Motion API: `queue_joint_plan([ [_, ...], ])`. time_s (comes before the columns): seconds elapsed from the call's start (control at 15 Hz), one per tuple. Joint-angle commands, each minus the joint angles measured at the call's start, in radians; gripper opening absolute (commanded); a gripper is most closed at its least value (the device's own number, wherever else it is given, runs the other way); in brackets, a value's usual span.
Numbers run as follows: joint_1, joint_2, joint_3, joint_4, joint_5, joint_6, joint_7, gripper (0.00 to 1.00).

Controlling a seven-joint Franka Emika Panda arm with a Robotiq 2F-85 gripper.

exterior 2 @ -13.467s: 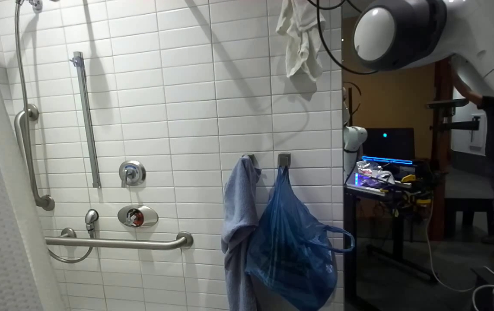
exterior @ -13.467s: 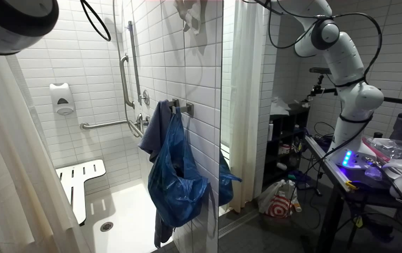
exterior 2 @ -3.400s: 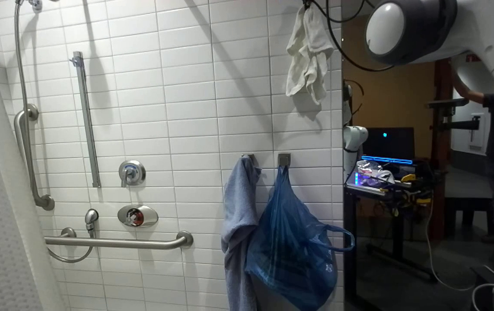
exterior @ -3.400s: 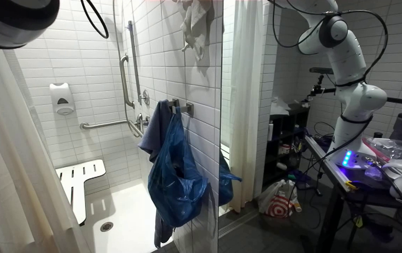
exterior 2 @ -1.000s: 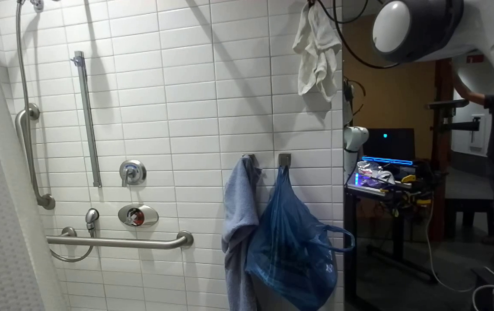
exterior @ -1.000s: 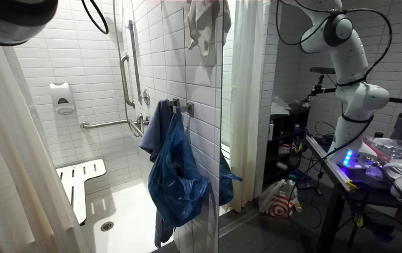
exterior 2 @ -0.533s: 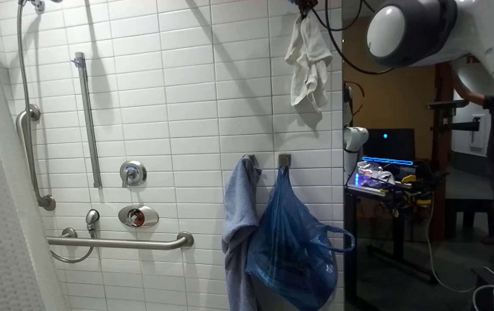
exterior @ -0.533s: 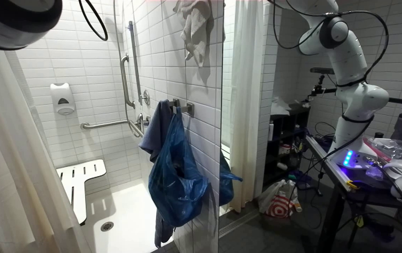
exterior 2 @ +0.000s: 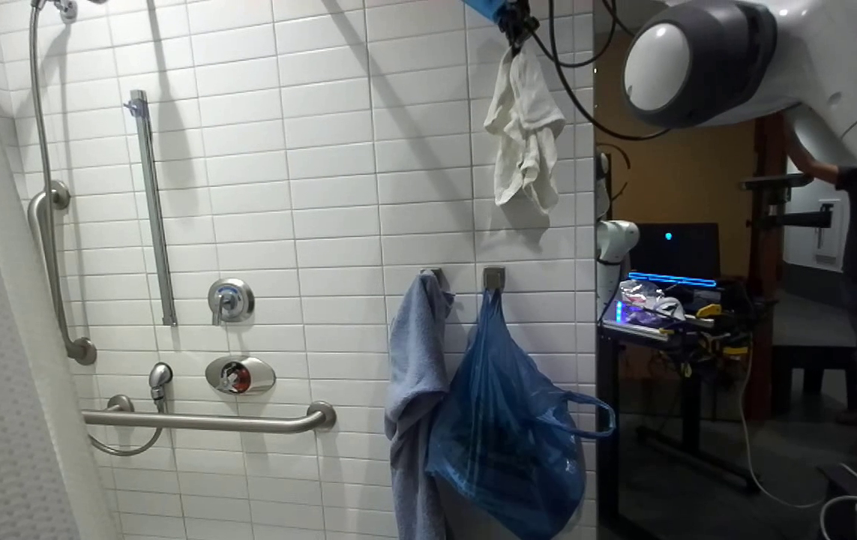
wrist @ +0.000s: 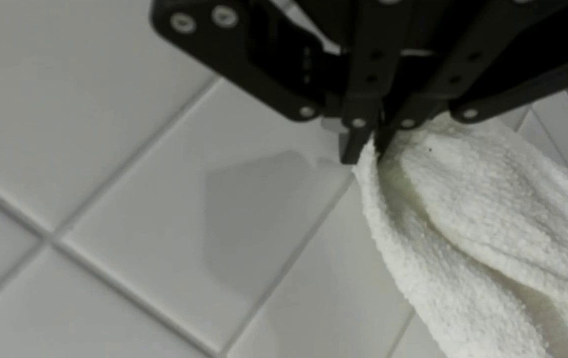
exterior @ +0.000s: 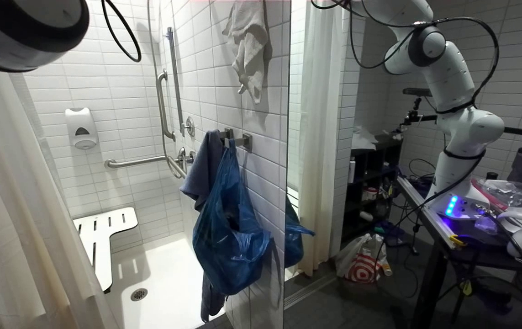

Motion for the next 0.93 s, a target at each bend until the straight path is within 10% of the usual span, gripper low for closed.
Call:
queue_joint_plan([
  [0.0, -0.006, 0.003, 0.001, -0.051, 0.007, 0.027, -0.003, 0.01],
  [0.13, -0.038, 0.089, 0.014, 0.099, 0.033, -0.038, -0.028, 0.01],
  [0.2, -0.001, 0.01, 0.002, -0.049, 0.007, 0.012, -0.002, 0.01],
  [0.4, -0.029, 0.104, 0.013, 0.097, 0.026, -0.059, -0.028, 0.01],
  [0.47, 0.007, 0.022, 0.001, -0.046, 0.0, -0.009, -0.007, 0.01],
  [0.87, 0.04, 0.039, -0.01, -0.022, -0.047, 0.003, -0.016, 0.01],
])
